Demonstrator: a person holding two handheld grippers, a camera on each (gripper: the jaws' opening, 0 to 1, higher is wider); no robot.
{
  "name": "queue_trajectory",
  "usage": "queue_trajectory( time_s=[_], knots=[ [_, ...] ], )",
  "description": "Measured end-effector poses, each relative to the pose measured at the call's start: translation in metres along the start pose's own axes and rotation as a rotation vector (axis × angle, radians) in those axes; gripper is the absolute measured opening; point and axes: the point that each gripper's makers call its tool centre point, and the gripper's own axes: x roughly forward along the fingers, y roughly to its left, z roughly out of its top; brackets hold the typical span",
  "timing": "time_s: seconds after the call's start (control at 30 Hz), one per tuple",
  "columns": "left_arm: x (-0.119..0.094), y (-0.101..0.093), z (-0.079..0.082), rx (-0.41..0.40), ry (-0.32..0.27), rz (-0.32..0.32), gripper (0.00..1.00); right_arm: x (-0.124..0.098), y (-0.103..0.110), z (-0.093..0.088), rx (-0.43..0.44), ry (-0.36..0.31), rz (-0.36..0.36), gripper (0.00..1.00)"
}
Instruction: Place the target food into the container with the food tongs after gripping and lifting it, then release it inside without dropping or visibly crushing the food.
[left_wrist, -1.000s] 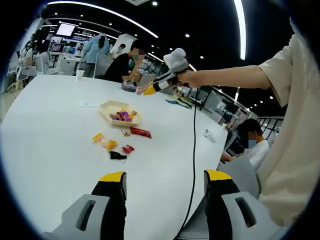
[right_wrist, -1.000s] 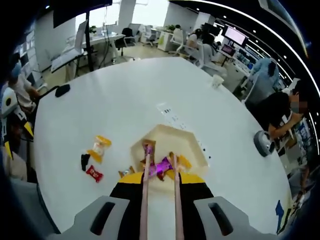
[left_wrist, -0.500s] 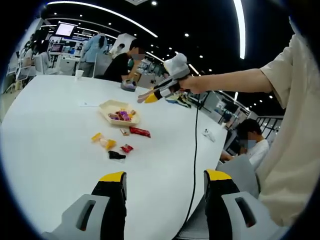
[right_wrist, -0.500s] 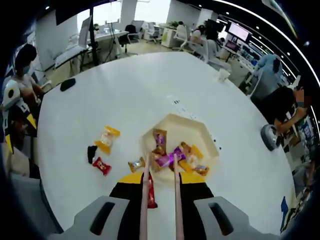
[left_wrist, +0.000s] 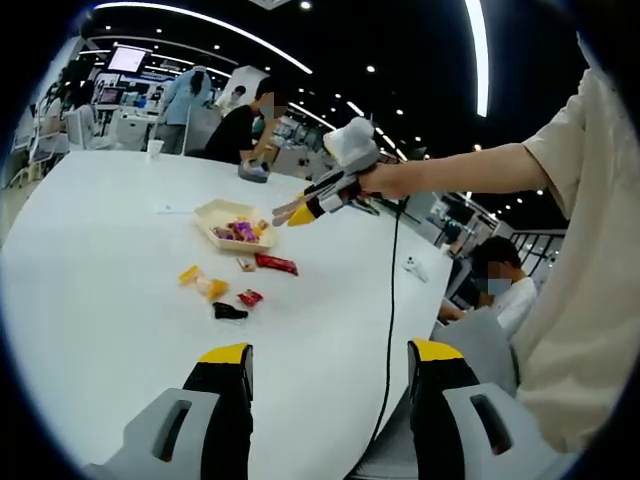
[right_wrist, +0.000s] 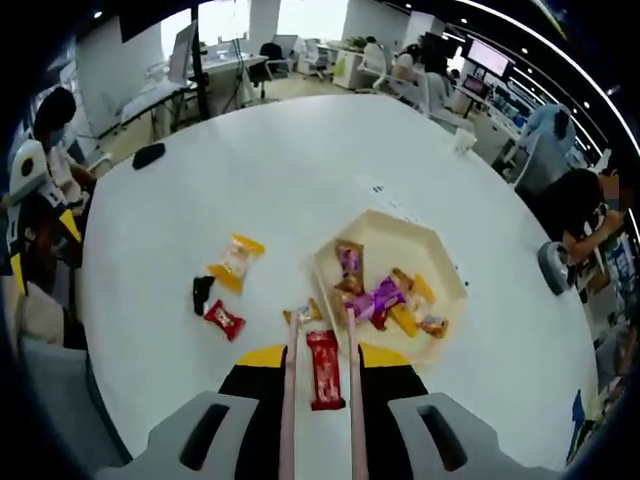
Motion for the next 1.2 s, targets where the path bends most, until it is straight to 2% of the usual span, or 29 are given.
queue_trajectory(
  time_s=[0.53, 1.2],
  knots=[
    [0.000, 0.000, -0.005, -0.011, 0.006, 0.005, 0.61, 0.008, 0.012, -0.021, 0.025, 0.034, 0.024, 0.25],
    [0.002, -0.001, -0.008, -0.014, 0.015, 0.000, 0.61, 0.030, 0.063, -0.010, 0.006, 0.016, 0.122, 0.25]
  ],
)
